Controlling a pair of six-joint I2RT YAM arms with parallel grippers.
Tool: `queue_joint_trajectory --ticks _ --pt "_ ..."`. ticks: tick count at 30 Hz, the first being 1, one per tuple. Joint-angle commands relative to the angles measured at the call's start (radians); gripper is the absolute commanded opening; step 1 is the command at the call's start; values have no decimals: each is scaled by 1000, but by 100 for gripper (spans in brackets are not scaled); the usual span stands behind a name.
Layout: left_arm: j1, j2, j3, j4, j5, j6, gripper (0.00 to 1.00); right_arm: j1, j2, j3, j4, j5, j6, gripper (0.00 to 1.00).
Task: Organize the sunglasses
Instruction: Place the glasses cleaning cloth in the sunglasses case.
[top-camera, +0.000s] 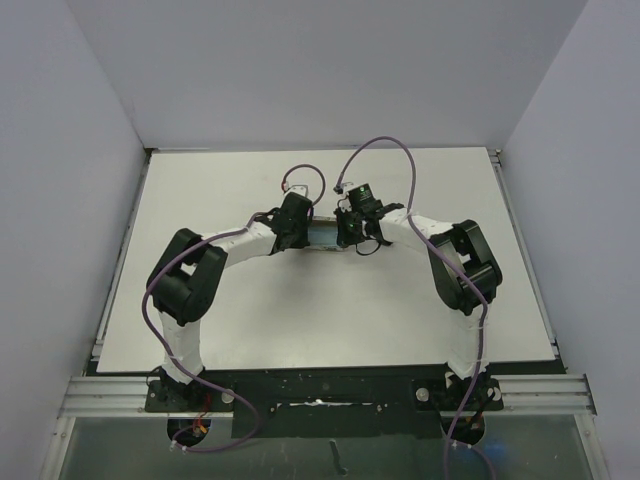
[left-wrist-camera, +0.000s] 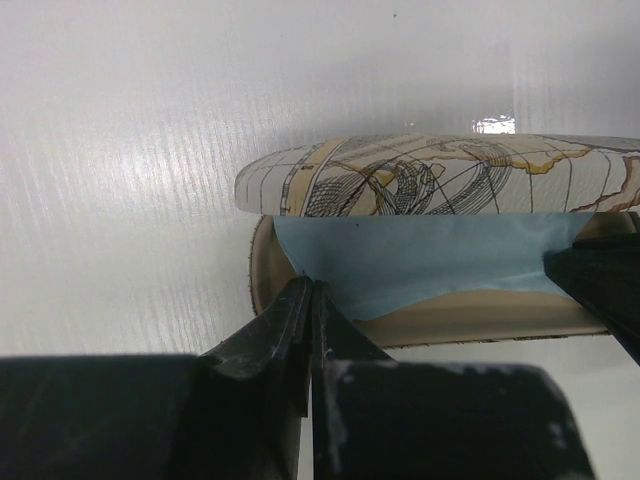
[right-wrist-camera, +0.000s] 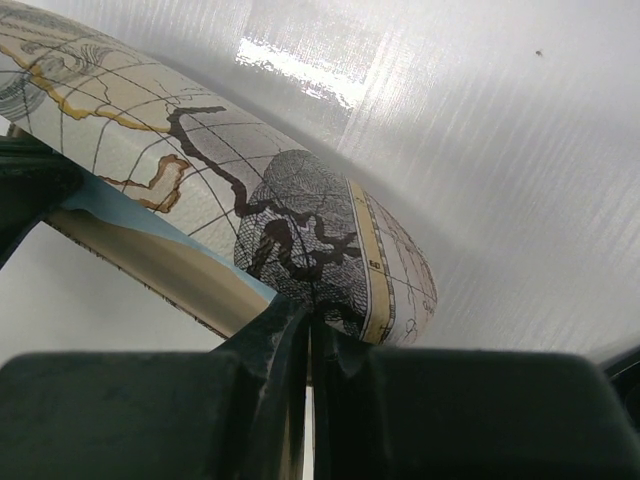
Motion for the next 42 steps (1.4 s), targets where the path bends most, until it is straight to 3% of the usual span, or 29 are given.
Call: queue_joint_trajectory --ticks 1,42 --pt "0 -37 3 14 -10 -5 0 0 -61 0 18 21 -4 0" --pt "0 -48 81 -151 -35 28 0 10 -69 70 -177 2 -21 0"
